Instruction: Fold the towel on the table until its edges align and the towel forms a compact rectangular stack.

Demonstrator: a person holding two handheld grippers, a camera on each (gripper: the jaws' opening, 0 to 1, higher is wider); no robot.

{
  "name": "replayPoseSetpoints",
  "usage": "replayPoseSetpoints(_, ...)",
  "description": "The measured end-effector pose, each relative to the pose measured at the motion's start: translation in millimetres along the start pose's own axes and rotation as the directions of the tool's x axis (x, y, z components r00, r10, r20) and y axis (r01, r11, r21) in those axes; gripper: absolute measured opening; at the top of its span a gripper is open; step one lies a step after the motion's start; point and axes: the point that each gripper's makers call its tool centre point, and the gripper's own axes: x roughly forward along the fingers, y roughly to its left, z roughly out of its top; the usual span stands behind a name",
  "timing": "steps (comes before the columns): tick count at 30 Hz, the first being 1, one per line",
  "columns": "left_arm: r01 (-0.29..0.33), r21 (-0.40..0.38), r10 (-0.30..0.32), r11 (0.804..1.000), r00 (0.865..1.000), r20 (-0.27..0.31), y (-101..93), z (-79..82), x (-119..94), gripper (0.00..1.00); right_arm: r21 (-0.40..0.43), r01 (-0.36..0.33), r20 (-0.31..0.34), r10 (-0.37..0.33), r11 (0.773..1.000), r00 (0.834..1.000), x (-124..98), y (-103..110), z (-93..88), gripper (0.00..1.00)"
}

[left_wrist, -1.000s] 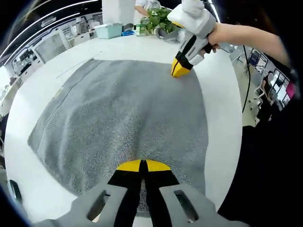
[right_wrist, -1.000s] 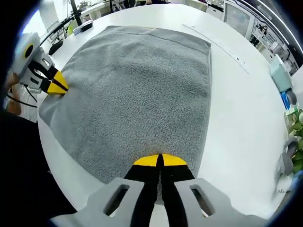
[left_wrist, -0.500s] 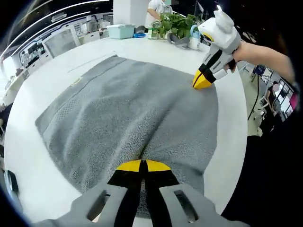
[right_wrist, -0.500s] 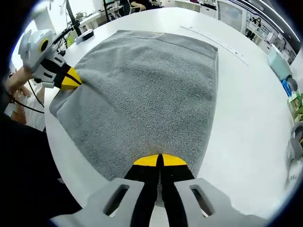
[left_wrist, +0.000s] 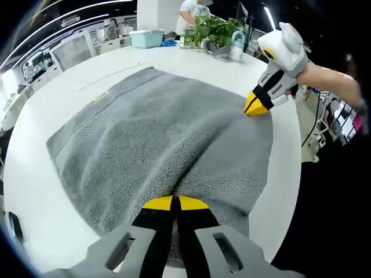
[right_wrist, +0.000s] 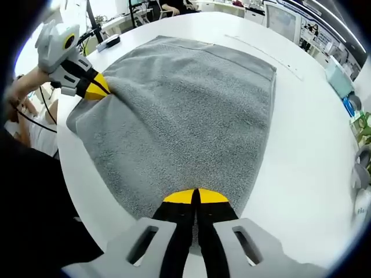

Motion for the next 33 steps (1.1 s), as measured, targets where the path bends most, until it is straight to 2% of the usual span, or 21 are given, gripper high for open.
replayPoseSetpoints(2,0.013,0.010,-0.012,1.000,1.000,-0.008,-0.8,-0.6,-0.2,0.02,-0.003,0.024,0.037,-0.024,1.000,0.999,-0.7,0.2,0.1,0.00)
replayPoseSetpoints(3,0.028,0.069,-0.027,0.997,0.999,-0.024,-2.1,-1.1,-0.5,0.02,-0.007,0.039,0.066,-0.039,0.999,0.997,-1.6,1.5,-0.2,0.00)
replayPoseSetpoints(4,0.033,0.087,-0.031,0.996,0.999,-0.025,-2.8,-0.8,-0.6,0.02,-0.005,0.047,0.078,-0.047,0.999,0.996,-2.2,2.1,-1.4,0.00)
replayPoseSetpoints(6,0.031,0.064,-0.030,0.997,0.999,-0.020,-2.2,-0.9,-0.5,0.02,0.007,0.053,0.104,-0.054,0.999,0.993,-3.5,4.6,-3.3,0.00)
replayPoseSetpoints(13,0.032,0.082,-0.032,0.996,0.999,-0.002,-1.9,-1.0,-0.6,0.02,0.035,0.053,0.147,-0.058,0.998,0.987,-6.4,9.6,-7.4,0.00)
replayPoseSetpoints(18,0.081,0.092,-0.082,0.992,0.997,0.002,-1.2,-0.7,-0.4,0.02,0.049,0.052,0.158,-0.059,0.997,0.986,-7.5,11.7,-9.0,0.00)
replayPoseSetpoints(21,0.117,0.067,-0.117,0.991,0.993,0.007,-0.9,-1.1,-0.5,0.02,0.060,0.048,0.165,-0.057,0.997,0.985,-7.9,12.3,-9.9,0.00)
replayPoseSetpoints(23,0.175,0.101,-0.177,0.979,0.984,0.005,-5.7,-3.2,-2.1,0.02,0.068,0.041,0.169,-0.052,0.997,0.984,-8.4,13.4,-10.9,0.00)
replayPoseSetpoints(25,0.217,0.046,-0.217,0.975,0.976,-0.005,-9.4,-7.3,-4.9,0.02,0.082,0.037,0.175,-0.051,0.996,0.983,-8.7,13.7,-11.5,0.00)
replayPoseSetpoints(26,0.229,0.062,-0.230,0.971,0.973,-0.005,-8.2,-8.8,-5.7,0.02,0.085,0.033,0.177,-0.048,0.996,0.983,-9.0,14.1,-12.0,0.00)
replayPoseSetpoints(30,0.260,0.109,-0.260,0.960,0.966,-0.016,-12.6,-11.6,-8.3,0.02,0.096,-0.002,0.195,-0.017,0.995,0.981,-10.5,17.6,-15.0,0.00)
replayPoseSetpoints(32,0.266,0.124,-0.265,0.956,0.964,-0.029,-14.0,-13.0,-9.0,0.02,0.180,-0.055,0.230,0.012,0.982,0.973,-11.2,20.2,-15.3,0.00)
replayPoseSetpoints(33,0.269,0.124,-0.267,0.955,0.963,-0.032,-14.2,-13.3,-9.2,0.02,0.185,-0.062,0.244,0.016,0.981,0.970,-11.8,19.4,-15.5,0.00)
